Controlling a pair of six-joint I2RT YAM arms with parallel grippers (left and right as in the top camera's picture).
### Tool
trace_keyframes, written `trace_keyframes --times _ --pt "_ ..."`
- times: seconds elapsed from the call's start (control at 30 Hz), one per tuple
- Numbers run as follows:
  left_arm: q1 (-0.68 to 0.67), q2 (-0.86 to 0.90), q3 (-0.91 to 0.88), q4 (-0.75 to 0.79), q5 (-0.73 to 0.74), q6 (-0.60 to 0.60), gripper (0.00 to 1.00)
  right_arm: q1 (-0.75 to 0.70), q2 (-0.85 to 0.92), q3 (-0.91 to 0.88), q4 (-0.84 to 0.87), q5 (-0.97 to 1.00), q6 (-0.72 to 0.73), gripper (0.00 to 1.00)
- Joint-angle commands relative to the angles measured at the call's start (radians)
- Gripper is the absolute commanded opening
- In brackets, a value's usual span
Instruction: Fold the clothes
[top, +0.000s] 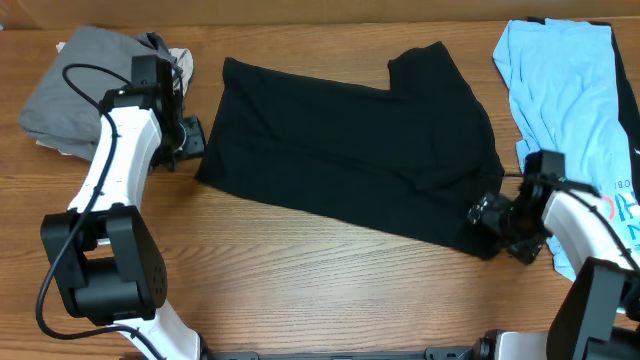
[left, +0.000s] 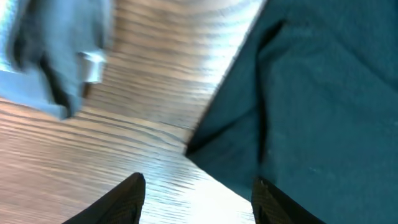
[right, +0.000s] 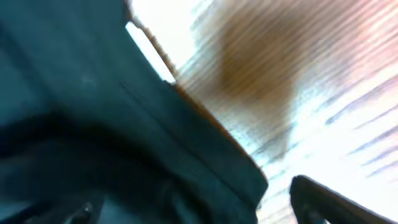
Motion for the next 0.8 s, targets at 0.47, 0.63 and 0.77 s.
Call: trace_keyframes --times 0.47,0.63,0.77 --pt "-0.036 0.019 -0.229 0.319 0.104 0.116 0.16 0.043 -0.005 0.608 -0.27 -0.027 -0.09 0.96" --pt "-0.046 0.019 -0.295 0.431 0.104 0.117 0.04 0.082 -0.005 0.606 -0.272 -0.027 -0.089 0.91" --pt "-0.055 0.019 -0.353 0.492 0.103 0.107 0.04 0.096 -0.005 0.606 -0.264 -0.027 -0.089 0.89"
